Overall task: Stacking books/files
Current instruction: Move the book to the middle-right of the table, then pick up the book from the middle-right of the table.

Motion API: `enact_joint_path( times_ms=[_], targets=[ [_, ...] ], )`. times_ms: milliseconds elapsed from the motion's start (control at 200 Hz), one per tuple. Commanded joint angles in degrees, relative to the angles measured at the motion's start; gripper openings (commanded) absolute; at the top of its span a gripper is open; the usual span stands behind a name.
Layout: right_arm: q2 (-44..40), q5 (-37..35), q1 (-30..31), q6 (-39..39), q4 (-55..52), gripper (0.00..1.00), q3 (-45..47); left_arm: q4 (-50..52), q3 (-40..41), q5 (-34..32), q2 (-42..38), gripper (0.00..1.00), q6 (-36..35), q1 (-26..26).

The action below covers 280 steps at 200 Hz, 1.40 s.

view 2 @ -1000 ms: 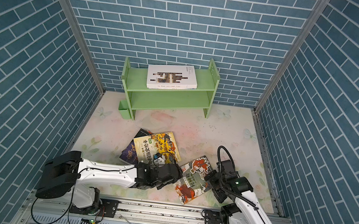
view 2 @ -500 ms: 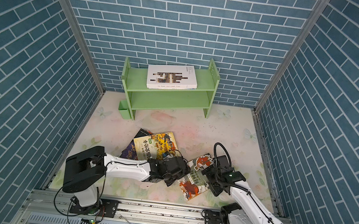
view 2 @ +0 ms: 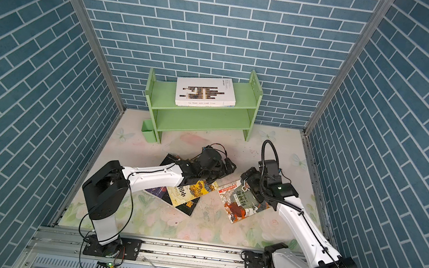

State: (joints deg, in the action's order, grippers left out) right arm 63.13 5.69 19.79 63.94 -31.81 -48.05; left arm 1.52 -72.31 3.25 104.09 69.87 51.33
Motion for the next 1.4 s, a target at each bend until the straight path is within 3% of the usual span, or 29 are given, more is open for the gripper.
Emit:
enact_joint_path(
  times_ms=[0,135,265,575,800,960,1210,1395],
  targets=[
    [4.2,-3.8,-5.3,-8.7,-7.7,0.92,-4.3,10.9,-2.9,3.2,0.1,1.00,-4.5,0.1],
    [11.8,-8.1,-10.1,-17.8,-13.8,0.92,-11.2,14.8,-1.9,4.2,-0.2,1.00,-0.2,1.1],
    [15.5,-6.0,-13.0,-23.2,-10.9,0.92,-11.5,12.2,1.8,4.0,-0.9,1.00,5.5,2.5],
    [16.6,3.6,-16.2,-22.8,-5.3,0.91,-3.4,5.2,8.3,2.9,-0.5,0.96,12.6,5.9],
    [14.7,4.8,-16.4,-23.7,-4.5,0.91,1.7,6.4,7.6,-1.1,1.6,0.92,4.2,6.8],
    [16.8,7.3,-16.4,-23.9,-1.2,0.91,3.9,2.4,6.5,-0.1,5.9,0.90,-1.3,6.7],
    [19.9,9.6,-16.5,-23.5,1.2,0.91,5.0,-9.8,3.3,0.4,11.2,0.82,0.0,6.8],
    [22.2,10.6,-16.5,-23.2,2.4,0.89,4.8,-18.5,3.6,1.1,11.5,0.65,-0.1,6.8]
  ],
)
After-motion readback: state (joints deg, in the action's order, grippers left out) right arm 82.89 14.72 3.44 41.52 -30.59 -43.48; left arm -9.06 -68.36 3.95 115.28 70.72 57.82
